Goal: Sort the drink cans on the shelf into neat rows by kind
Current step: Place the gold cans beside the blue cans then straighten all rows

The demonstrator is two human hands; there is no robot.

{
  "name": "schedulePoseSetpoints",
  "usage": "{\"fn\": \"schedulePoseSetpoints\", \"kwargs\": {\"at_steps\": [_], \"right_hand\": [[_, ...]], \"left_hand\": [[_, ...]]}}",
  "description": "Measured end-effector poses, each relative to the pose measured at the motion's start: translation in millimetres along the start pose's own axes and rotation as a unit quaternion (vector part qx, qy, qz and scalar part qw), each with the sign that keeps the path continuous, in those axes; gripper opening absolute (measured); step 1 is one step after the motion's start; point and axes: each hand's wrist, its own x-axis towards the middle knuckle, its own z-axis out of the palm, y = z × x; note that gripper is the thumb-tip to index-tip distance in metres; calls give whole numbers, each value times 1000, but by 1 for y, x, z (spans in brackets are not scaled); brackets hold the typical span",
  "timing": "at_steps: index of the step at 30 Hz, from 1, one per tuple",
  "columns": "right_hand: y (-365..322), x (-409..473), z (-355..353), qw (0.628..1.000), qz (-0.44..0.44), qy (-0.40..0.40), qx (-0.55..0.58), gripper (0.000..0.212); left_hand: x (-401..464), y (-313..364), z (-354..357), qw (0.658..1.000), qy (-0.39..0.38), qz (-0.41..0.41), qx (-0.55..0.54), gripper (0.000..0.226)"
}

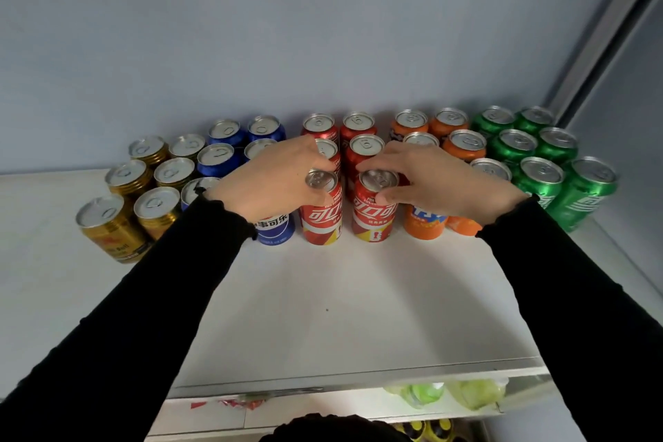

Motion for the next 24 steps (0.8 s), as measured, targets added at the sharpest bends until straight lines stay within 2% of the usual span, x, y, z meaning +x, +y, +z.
{"fn": "schedulePoseSetpoints", "kwargs": {"at_steps": [4, 6, 8, 14, 20, 24], "right_hand": [[6, 2, -13, 996, 20, -10, 82, 51], [10, 8, -21, 993, 36, 55, 96, 46], [11, 21, -25, 992, 52, 109, 44, 41], [10, 61, -7, 990, 69, 79, -90, 48], [18, 62, -7, 993, 36, 84, -75, 43], [22, 67, -10, 993, 52, 74, -70, 48]], "left_hand": [[5, -3, 2, 999, 9, -30, -30, 45], [12, -7, -2, 995, 67, -55, -51, 40], [24, -12, -5, 991, 108, -74, -36, 36], [54, -13, -5, 994, 36, -107, 7, 45], [57, -20, -2, 994, 32, -104, -28, 51], [63, -26, -5, 993, 21, -109, -46, 49]]}}
